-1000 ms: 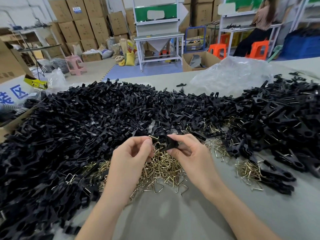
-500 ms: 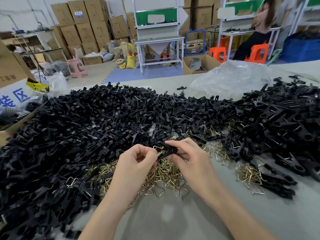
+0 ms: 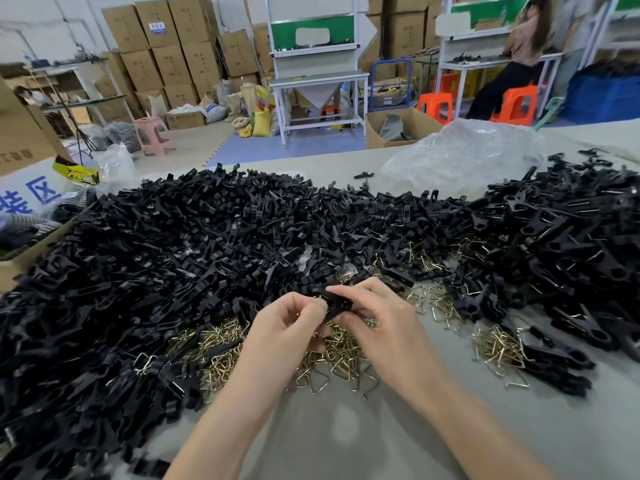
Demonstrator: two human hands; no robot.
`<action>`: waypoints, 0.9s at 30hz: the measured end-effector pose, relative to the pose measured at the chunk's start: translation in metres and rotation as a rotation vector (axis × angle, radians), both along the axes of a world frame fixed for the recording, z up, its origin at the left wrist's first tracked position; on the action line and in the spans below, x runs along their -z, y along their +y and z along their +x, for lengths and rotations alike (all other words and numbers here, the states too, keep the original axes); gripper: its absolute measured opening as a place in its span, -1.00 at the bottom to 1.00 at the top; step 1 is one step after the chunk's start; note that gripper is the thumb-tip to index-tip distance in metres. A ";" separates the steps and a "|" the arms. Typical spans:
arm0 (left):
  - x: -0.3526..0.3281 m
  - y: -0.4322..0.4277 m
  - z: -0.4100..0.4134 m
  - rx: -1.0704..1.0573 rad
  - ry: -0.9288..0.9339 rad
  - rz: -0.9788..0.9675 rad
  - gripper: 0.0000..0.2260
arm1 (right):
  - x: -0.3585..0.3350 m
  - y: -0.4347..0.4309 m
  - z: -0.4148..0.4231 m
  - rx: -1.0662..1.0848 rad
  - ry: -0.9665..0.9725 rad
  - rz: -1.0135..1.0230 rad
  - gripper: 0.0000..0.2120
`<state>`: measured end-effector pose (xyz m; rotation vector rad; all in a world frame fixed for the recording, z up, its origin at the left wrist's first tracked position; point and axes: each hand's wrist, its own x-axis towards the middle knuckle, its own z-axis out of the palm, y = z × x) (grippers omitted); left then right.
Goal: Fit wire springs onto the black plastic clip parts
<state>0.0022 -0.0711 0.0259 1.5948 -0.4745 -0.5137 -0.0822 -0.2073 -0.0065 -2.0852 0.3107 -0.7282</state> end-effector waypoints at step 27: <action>-0.004 0.004 -0.007 0.329 0.204 -0.183 -0.85 | -0.013 0.014 -0.011 -0.170 0.024 -0.172 -0.40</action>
